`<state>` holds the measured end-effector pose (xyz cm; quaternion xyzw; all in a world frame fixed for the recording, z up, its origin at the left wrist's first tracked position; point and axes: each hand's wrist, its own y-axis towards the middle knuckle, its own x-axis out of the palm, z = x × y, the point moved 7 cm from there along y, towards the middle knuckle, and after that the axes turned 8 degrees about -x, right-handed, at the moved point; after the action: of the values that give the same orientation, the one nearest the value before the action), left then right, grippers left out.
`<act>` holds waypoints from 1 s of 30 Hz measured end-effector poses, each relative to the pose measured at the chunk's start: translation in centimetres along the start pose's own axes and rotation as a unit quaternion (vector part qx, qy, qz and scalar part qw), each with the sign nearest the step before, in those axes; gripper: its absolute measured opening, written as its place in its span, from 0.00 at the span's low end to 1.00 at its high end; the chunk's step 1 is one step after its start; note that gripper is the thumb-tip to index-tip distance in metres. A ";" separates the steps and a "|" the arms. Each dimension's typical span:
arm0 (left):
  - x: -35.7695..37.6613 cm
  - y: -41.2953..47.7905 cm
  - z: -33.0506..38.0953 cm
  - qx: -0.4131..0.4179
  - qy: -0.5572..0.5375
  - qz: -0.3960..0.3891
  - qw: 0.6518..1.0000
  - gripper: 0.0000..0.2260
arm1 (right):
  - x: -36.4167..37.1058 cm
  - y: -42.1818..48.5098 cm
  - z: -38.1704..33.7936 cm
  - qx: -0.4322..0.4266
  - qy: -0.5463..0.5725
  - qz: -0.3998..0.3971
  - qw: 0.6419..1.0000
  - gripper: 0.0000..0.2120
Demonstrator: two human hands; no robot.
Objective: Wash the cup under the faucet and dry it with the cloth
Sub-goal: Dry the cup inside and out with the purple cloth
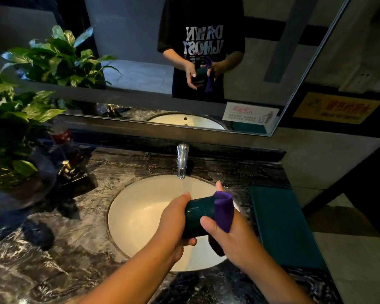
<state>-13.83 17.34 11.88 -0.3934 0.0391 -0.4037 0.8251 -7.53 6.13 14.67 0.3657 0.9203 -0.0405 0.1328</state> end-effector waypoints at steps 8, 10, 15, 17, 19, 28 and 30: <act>2.4 -4.1 4.8 0.498 0.389 0.062 0.772 0.18 | 0.9 -0.1 2.1 0.166 0.404 0.082 0.896 0.10; 4.0 -4.8 4.4 0.554 0.492 0.049 0.670 0.20 | 1.7 -0.9 2.8 0.208 0.462 0.067 0.860 0.12; 3.4 -3.8 4.1 0.486 0.385 0.033 0.784 0.22 | 0.6 -1.2 3.5 0.170 0.440 0.105 0.875 0.16; 3.0 -2.6 3.7 0.431 0.332 0.022 0.839 0.18 | -0.1 -0.9 3.7 0.138 0.383 0.123 0.905 0.24; 2.5 -1.5 3.6 0.330 0.245 0.018 0.912 0.12 | -0.8 -0.8 3.2 0.106 0.296 0.143 0.939 0.29; 1.2 -1.4 -1.4 -0.207 -0.013 -0.115 0.971 0.20 | -1.4 -1.2 -0.7 -0.022 -0.108 -0.014 0.994 0.44; 1.1 -1.2 -1.4 -0.173 -0.016 -0.080 0.981 0.19 | -0.9 -1.5 -1.0 -0.026 -0.115 -0.019 0.993 0.46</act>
<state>-14.40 15.27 12.04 -0.5386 0.0639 -0.4493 0.7099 -8.16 4.62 15.80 0.3374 0.9066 -0.0606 0.2461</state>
